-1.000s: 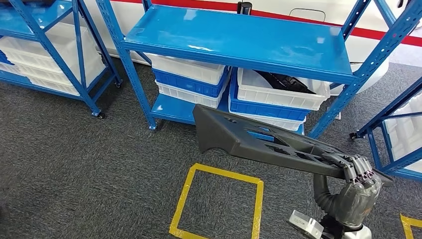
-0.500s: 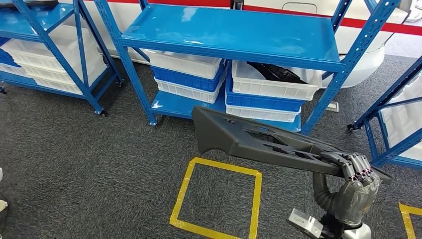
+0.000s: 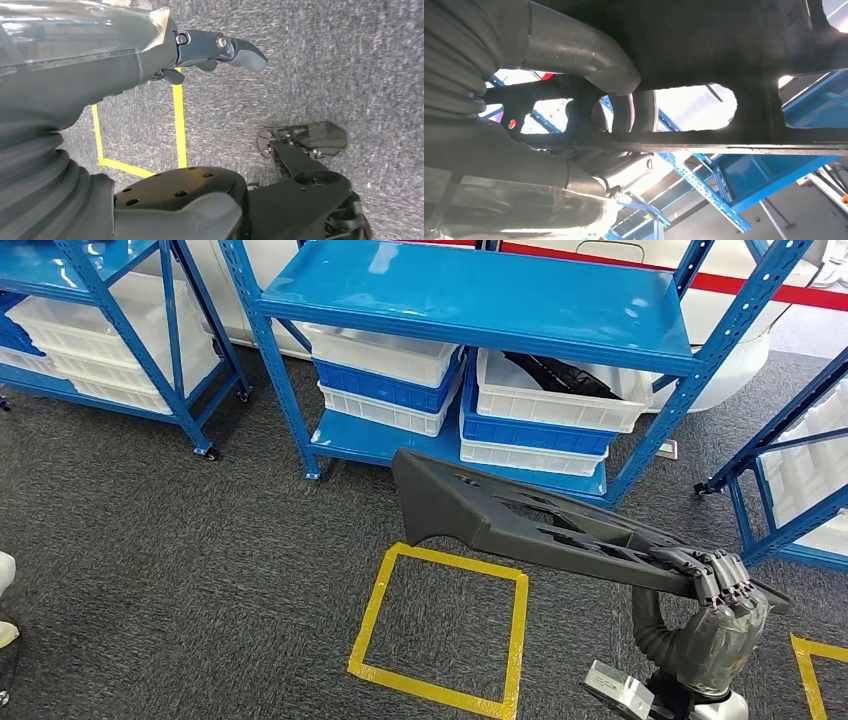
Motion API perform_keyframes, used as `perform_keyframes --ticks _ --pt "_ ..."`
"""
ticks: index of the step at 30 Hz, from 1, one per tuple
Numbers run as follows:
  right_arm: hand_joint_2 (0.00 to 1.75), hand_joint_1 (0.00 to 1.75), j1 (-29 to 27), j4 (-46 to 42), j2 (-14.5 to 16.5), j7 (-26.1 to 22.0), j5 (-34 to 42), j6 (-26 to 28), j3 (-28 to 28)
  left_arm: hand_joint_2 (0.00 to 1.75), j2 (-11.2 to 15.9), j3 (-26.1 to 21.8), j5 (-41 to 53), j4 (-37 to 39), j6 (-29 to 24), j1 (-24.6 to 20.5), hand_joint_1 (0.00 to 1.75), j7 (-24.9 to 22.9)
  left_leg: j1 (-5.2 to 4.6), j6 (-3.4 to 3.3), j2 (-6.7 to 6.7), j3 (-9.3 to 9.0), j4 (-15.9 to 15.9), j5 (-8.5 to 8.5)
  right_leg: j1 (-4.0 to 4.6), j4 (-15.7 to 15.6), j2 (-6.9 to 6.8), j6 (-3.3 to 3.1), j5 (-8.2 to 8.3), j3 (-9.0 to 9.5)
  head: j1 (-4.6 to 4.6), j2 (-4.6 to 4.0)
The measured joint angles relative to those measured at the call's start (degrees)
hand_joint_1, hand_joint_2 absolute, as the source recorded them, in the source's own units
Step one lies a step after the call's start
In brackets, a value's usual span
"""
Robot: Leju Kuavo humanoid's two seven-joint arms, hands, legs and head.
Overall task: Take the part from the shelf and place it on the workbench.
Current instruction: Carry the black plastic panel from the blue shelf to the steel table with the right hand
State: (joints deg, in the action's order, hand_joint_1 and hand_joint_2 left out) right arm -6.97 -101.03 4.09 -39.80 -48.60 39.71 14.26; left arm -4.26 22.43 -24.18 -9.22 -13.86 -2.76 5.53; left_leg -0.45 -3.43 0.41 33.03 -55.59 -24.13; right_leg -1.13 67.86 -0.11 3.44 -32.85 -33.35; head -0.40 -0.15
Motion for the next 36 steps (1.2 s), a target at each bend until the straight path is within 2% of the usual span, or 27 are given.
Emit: perform_keyframes --ticks 1,2,3,5,7,8,10,11,12,13,14,15,16,17,18,20,22,23,25,27,28,29,30,32,33,34,36 --pt "1.75 1.75 0.07 0.01 -0.08 0.00 0.15 0.00 0.01 1.75 -0.01 0.00 -0.01 0.00 -0.01 0.00 0.00 0.00 0.01 0.17 0.00 0.47 -0.35 0.17 -0.09 -4.47 -0.01 0.34 1.09 2.68 0.03 0.00" --pt "1.75 1.75 0.14 0.01 -0.15 0.00 0.28 0.00 0.03 1.75 -0.01 0.00 -0.03 0.00 -0.01 -0.03 0.00 0.00 -0.04 0.40 -0.01 0.95 -0.73 0.36 0.01 -8.23 0.08 0.33 2.00 5.01 0.02 0.00" --pt "1.75 1.75 0.18 0.01 -0.20 0.00 0.43 0.00 0.05 1.75 0.00 -0.01 -0.05 0.00 -0.02 -0.03 0.00 0.00 -0.13 0.69 -0.02 1.34 -1.10 0.55 0.10 -10.72 0.16 0.13 2.46 6.35 0.03 0.00" --pt "1.75 1.75 0.21 0.03 -0.28 0.00 0.66 0.00 0.08 1.75 0.01 -0.01 -0.20 0.00 -0.02 0.00 0.00 0.00 -0.29 1.31 -0.07 1.90 -1.57 1.03 0.41 -11.41 0.34 -0.54 2.73 6.40 0.03 0.00" --pt "1.75 1.75 0.27 0.07 -0.38 0.00 0.75 0.00 0.13 1.75 0.08 -0.01 -0.37 0.01 -0.05 0.08 0.00 -0.01 -0.16 1.93 -0.27 2.45 -2.21 0.59 -0.06 -11.29 0.26 -1.32 3.21 5.66 0.01 0.00" --pt "1.75 1.75 0.31 0.07 -0.40 0.00 0.76 0.00 0.17 1.75 0.10 -0.01 -0.42 0.02 -0.07 0.11 0.00 -0.01 -0.03 2.28 -0.39 2.96 -3.37 -0.77 -0.26 -11.30 0.18 -1.96 3.60 5.35 -0.10 0.00" --pt "1.75 1.75 0.37 0.08 -0.41 0.00 0.76 0.00 0.27 1.75 0.13 -0.02 -0.44 0.02 -0.10 0.08 0.00 -0.01 0.29 2.96 -0.54 4.77 -8.79 -5.57 -0.27 -11.32 0.00 -3.07 4.44 4.54 -0.30 0.00" --pt "1.75 1.75 0.36 0.09 -0.41 0.00 0.76 0.00 0.30 1.75 0.12 -0.02 -0.45 0.02 -0.13 0.05 0.00 0.00 0.46 3.25 -0.54 5.82 -12.61 -7.94 -0.16 -11.28 -0.09 -3.39 4.87 4.04 -0.33 0.00" --pt "1.75 1.75 0.36 0.10 -0.41 0.00 0.76 0.00 0.33 1.75 0.13 -0.02 -0.48 0.02 -0.15 0.02 0.00 0.00 0.61 3.45 -0.55 6.50 -15.85 -9.34 -0.07 -11.24 -0.15 -3.50 5.26 3.51 -0.34 0.00" --pt "1.75 1.75 0.35 0.13 -0.41 0.00 0.76 0.00 0.38 1.75 0.13 -0.02 -0.50 0.02 -0.18 -0.01 0.00 0.00 0.75 3.56 -0.54 6.45 -17.62 -9.58 0.00 -11.17 -0.18 -3.47 5.64 2.99 -0.34 0.00" --pt "1.75 1.75 0.35 0.15 -0.41 0.00 0.76 0.00 0.43 1.75 0.13 -0.02 -0.54 0.02 -0.20 0.00 0.00 0.00 0.87 3.57 -0.54 5.34 -17.22 -8.69 0.03 -11.07 -0.19 -3.36 5.96 2.50 -0.34 0.00" --pt "1.75 1.75 0.35 0.17 -0.41 0.00 0.76 0.00 0.48 1.75 0.13 -0.02 -0.57 0.02 -0.21 0.00 0.00 0.00 0.95 3.47 -0.54 3.17 -14.61 -7.14 0.04 -10.95 -0.16 -3.24 6.22 2.09 -0.36 0.00" --pt "1.75 1.75 0.36 0.18 -0.41 0.00 0.76 0.00 0.53 1.75 0.13 -0.02 -0.60 0.02 -0.22 -0.01 0.00 0.01 1.00 3.27 -0.57 0.40 -10.52 -5.83 0.04 -10.82 -0.14 -3.08 6.45 1.77 -0.35 0.00" --pt "1.75 1.75 0.39 0.18 -0.41 0.00 0.76 0.00 0.56 1.75 0.14 -0.02 -0.62 0.02 -0.25 -0.05 0.00 0.01 0.94 3.02 -0.62 -2.32 -6.34 -5.21 0.08 -10.71 -0.12 -2.81 6.69 1.49 -0.34 0.00" --pt "1.75 1.75 0.45 0.18 -0.41 0.00 0.75 0.00 0.59 1.75 0.14 -0.02 -0.64 0.02 -0.28 -0.08 0.00 0.03 0.79 2.72 -0.68 -4.20 -3.22 -5.03 0.08 -10.66 -0.12 -2.45 6.98 1.28 -0.31 0.00" --pt "1.75 1.75 0.56 0.18 -0.40 0.00 0.74 0.00 0.70 1.75 0.14 -0.02 -0.67 0.02 -0.35 -0.07 0.00 0.07 0.28 2.12 -0.76 -5.31 -0.93 -5.31 -0.03 -10.69 -0.17 -1.50 7.62 0.96 -0.33 0.00" --pt "1.75 1.75 0.60 0.18 -0.40 0.00 0.74 0.00 0.82 1.75 0.04 -0.03 -0.70 0.02 -0.43 -0.01 0.00 0.09 0.10 1.31 -0.57 -4.82 -0.49 -4.37 -0.04 -10.61 -0.16 -0.62 7.93 0.57 -0.41 0.00" --pt "1.75 1.75 0.63 0.18 -0.41 0.00 0.73 0.00 0.84 1.75 -0.02 -0.04 -0.74 0.02 -0.47 -0.02 0.00 0.09 0.19 0.83 -0.44 -4.47 -0.18 -3.76 0.06 -9.86 -0.13 -0.51 7.21 0.01 -0.34 0.00" --pt "1.75 1.75 0.75 0.20 -0.43 0.00 0.65 0.00 0.86 1.75 -0.12 -0.09 -0.86 0.02 -0.56 -0.12 0.00 0.09 0.40 0.12 -0.14 -3.35 0.25 -2.46 0.15 -4.92 -0.08 -1.03 3.31 -2.13 -0.16 0.00" --pt "1.75 1.75 0.80 0.28 -0.41 0.00 0.55 0.00 0.92 1.75 -0.14 -0.18 -1.01 0.02 -0.65 -0.10 0.00 0.08 0.33 -0.16 0.01 -1.86 0.21 -1.39 0.17 2.74 -0.04 -1.35 -0.85 -4.52 -0.02 0.00" --pt "1.75 1.75 0.79 0.34 -0.41 0.00 0.53 0.00 0.93 1.75 -0.16 -0.24 -1.07 0.02 -0.67 -0.07 0.00 0.08 0.30 -0.16 0.08 -1.14 0.17 -0.87 0.16 5.22 -0.04 -1.10 -1.59 -4.88 0.00 0.00" --pt "1.75 1.75 0.80 0.40 -0.41 0.00 0.52 0.00 0.93 1.75 -0.20 -0.31 -1.10 0.02 -0.69 -0.06 0.00 0.07 0.28 -0.08 0.11 -0.43 0.10 -0.36 0.16 5.82 -0.04 -0.64 -1.31 -4.31 0.03 0.00" --pt "1.75 1.75 0.81 0.45 -0.41 0.00 0.52 0.00 0.95 1.75 -0.26 -0.40 -1.12 0.02 -0.71 -0.04 0.00 0.07 0.30 0.06 0.13 0.24 -0.02 0.11 0.14 4.13 -0.05 -0.07 -0.19 -2.62 0.04 0.00" --pt "1.75 1.75 0.92 0.49 -0.41 0.00 0.54 0.00 1.03 1.75 -0.36 -0.63 -1.17 0.02 -0.75 -0.05 0.00 0.06 0.26 0.53 0.10 1.55 -0.60 0.86 0.05 -4.06 -0.05 0.63 1.97 3.14 0.10 0.00" --pt "1.75 1.75 1.01 0.49 -0.40 0.00 0.56 0.00 1.11 1.75 -0.39 -0.75 -1.20 0.02 -0.79 -0.05 0.00 0.05 0.19 0.84 0.09 2.11 -0.98 1.21 0.12 -7.92 0.04 0.50 2.36 5.60 0.06 0.00" --pt "1.75 1.75 1.09 0.50 -0.40 0.00 0.61 0.00 1.17 1.75 -0.40 -0.86 -1.22 0.02 -0.85 -0.05 0.00 0.05 0.09 1.14 0.07 2.51 -1.32 1.54 0.19 -10.57 0.12 0.17 2.33 6.96 0.07 0.00" --pt "1.75 1.75 1.20 0.53 -0.41 0.00 0.72 0.00 1.24 1.75 -0.40 -0.96 -1.26 0.02 -0.97 -0.01 0.00 0.04 0.04 1.77 0.06 2.90 -1.58 2.24 0.39 -11.71 0.26 -0.71 2.25 6.89 0.02 0.00"
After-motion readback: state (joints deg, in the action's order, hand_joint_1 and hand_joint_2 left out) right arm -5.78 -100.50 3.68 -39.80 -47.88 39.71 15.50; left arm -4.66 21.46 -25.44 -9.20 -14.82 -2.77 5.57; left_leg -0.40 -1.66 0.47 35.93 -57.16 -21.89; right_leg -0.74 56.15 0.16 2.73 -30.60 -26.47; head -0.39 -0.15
